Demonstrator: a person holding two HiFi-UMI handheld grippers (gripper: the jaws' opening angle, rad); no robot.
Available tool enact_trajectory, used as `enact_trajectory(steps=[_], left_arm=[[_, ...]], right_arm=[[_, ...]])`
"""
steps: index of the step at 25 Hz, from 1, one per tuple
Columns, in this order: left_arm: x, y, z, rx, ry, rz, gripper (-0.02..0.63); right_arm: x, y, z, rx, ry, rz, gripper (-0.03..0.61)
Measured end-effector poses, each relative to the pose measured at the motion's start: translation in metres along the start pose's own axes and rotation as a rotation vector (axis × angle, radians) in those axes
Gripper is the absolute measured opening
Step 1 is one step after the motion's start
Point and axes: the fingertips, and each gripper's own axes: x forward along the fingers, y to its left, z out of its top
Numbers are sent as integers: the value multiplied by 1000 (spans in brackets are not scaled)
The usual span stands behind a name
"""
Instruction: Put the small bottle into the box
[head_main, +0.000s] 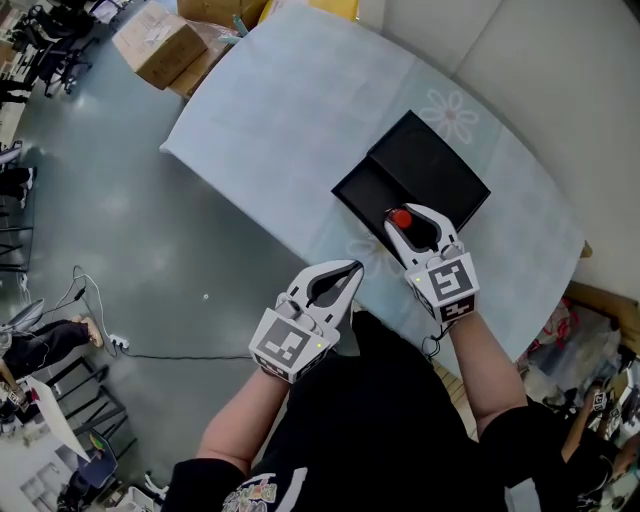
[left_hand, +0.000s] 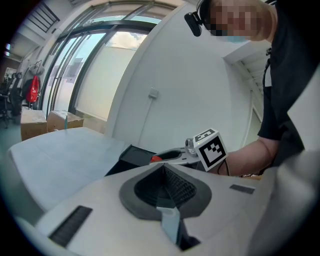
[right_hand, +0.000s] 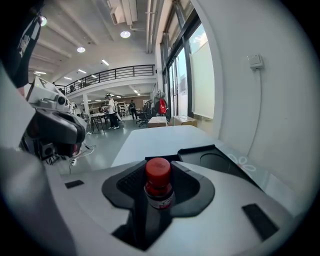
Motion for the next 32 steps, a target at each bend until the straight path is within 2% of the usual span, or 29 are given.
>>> enact_trajectory(steps=[3,13,20,26,32], left_arm=[[6,1,-3,-29,25,11,8],[19,9,-19,-30,44,25,8],[23,10,-18,-71,69,48,8],[21,14,-20,-44,85,63,9],[17,8,-18,-27,49,34,8]], right_arm=[[10,-2,-12,2,25,14,152],[37,-9,-30,-7,58,56,152],[40,-5,-31,-78,59,72,152],[42,-4,-30,-61,40,72,153],[42,-4,-34,-57,49,57,156]])
